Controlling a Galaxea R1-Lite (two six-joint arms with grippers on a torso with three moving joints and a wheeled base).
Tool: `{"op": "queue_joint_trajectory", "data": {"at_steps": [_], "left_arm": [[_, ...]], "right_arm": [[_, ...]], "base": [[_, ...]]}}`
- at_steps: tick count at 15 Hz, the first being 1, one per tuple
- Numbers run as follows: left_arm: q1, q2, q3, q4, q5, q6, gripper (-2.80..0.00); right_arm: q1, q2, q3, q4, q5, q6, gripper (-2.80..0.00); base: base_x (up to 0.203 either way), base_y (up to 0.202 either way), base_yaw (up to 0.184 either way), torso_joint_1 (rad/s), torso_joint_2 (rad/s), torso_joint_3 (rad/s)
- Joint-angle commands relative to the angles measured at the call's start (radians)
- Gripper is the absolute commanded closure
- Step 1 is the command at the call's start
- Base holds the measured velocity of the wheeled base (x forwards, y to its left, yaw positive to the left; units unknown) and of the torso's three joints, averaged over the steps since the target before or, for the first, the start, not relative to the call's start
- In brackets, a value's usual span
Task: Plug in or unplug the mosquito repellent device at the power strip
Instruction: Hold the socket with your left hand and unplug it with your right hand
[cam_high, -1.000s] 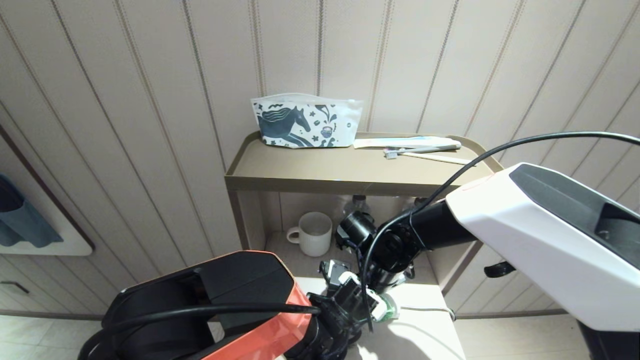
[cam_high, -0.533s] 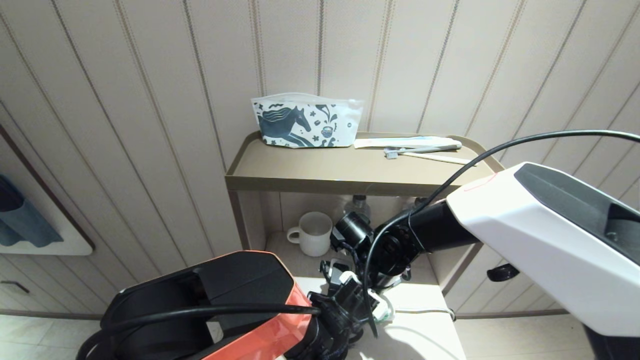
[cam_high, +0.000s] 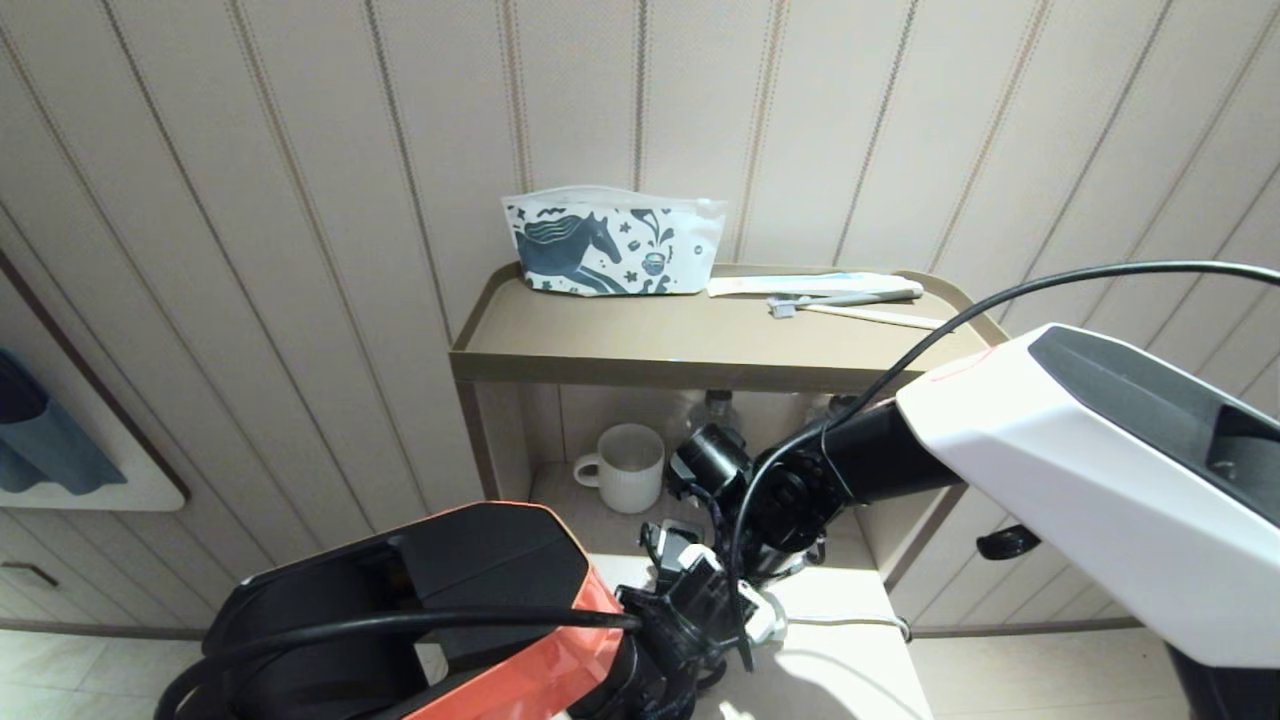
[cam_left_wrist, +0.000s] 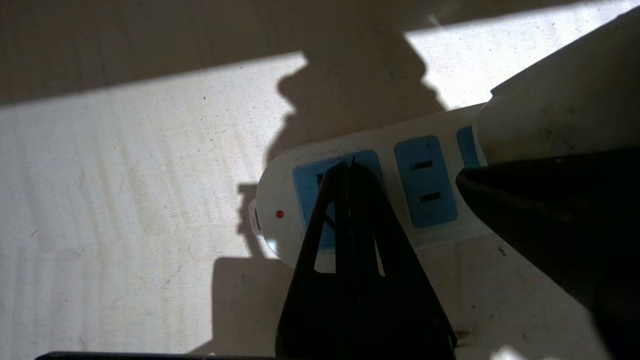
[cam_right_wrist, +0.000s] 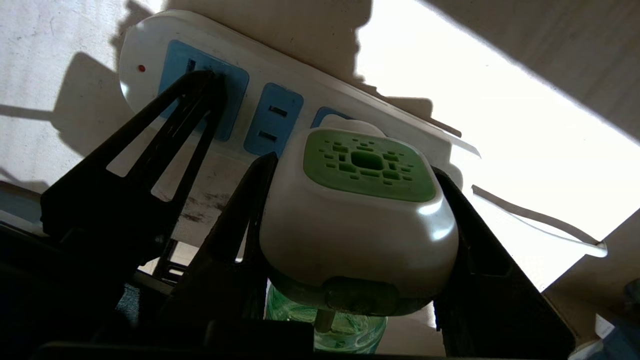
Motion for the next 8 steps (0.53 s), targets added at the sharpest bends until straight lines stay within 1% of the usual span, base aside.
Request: {"op": "queue_joint_trajectory", "data": {"at_steps": [1, 4, 8], "left_arm": [[0.002, 0.001, -0.004, -0.005, 0.007, -0.007, 0.0], [0.006, 0.002, -0.006, -0.005, 0.01, -0.007, 0.0], [0.025, 0.019, -0.042, 0.004, 0.086, -0.007, 0.0]], "right_arm": [[-0.007, 0.002, 0.007, 0.005, -0.003, 0.002, 0.0], [-0.007, -0.001, 0.009, 0.005, -0.003, 0.003, 0.0], [-0.005, 0.002, 0.009, 0.005, -0.003, 0.003, 0.0]], "base": [[0.0, 0.0, 0.0, 0.0, 0.0, 0.0], [0.0, 0.0, 0.0, 0.0, 0.0, 0.0], [0.0, 0.0, 0.0, 0.0, 0.0, 0.0]]}}
